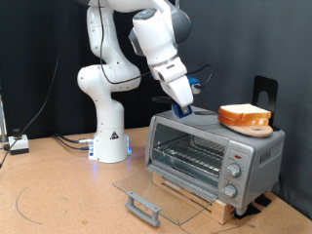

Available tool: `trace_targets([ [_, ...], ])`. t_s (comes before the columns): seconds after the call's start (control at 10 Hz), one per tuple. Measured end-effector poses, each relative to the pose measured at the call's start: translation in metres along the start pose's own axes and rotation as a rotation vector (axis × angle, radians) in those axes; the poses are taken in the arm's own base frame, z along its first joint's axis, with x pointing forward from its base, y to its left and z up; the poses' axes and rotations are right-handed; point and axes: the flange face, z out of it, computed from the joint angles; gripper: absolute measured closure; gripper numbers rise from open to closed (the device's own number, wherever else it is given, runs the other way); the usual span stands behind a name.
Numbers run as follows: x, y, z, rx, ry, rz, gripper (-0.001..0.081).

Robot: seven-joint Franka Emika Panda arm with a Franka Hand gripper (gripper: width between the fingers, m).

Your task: Make a piece of toast with the oven

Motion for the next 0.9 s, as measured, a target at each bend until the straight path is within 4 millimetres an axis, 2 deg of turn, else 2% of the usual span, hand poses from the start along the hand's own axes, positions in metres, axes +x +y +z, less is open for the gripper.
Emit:
trace_targets([
  [0.5, 0.0027, -0.0028, 0.0062, -0.006, -0.011, -0.011, 0.0401],
  [0.9, 0.0089, -0.007, 0.0038, -0.009, 0.009, -0.017, 0.0401],
])
